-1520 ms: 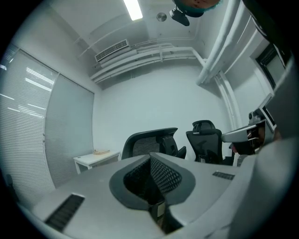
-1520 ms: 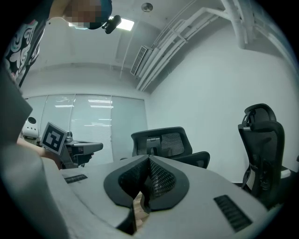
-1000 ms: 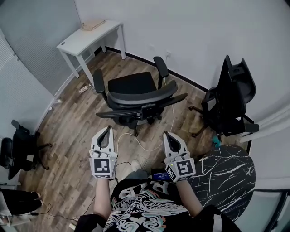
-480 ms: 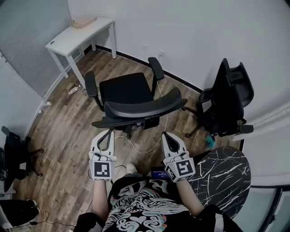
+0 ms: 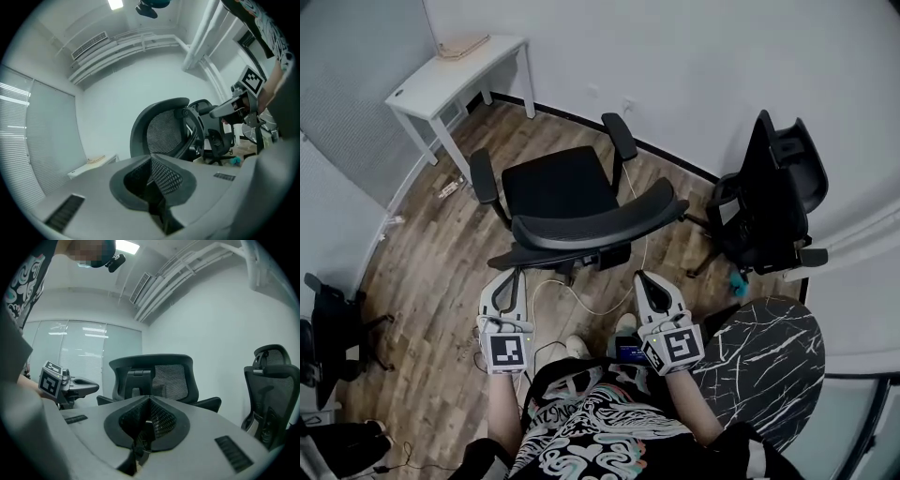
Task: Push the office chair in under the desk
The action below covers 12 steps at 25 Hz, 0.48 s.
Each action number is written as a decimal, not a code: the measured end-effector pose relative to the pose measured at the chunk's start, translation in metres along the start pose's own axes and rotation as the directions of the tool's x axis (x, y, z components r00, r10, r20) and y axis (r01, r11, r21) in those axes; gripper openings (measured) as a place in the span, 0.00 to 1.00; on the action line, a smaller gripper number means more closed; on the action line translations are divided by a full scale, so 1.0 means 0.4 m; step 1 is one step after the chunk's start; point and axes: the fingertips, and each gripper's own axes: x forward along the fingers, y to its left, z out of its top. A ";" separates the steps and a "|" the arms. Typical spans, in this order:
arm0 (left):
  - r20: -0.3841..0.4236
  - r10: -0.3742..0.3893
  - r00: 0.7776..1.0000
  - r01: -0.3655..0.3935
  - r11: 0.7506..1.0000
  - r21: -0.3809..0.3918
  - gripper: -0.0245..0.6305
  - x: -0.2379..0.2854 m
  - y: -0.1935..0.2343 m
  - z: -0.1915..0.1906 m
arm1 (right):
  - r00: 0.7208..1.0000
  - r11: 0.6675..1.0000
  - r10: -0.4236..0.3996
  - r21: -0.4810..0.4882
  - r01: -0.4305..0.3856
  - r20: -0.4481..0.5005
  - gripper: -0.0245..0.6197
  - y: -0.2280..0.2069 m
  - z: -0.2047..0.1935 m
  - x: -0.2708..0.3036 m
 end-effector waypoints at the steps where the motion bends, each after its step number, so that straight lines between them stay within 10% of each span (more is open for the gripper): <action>1: -0.008 -0.004 1.000 0.004 1.000 0.004 0.10 0.004 0.003 -0.007 | 1.000 1.000 0.002 0.003 -0.002 -0.001 0.07 0.000 -0.003 0.004; 12: -0.080 -0.101 0.992 0.108 0.989 0.096 0.29 0.037 -0.003 -0.066 | 1.000 0.999 0.028 -0.034 -0.028 -0.006 0.08 0.015 -0.001 0.036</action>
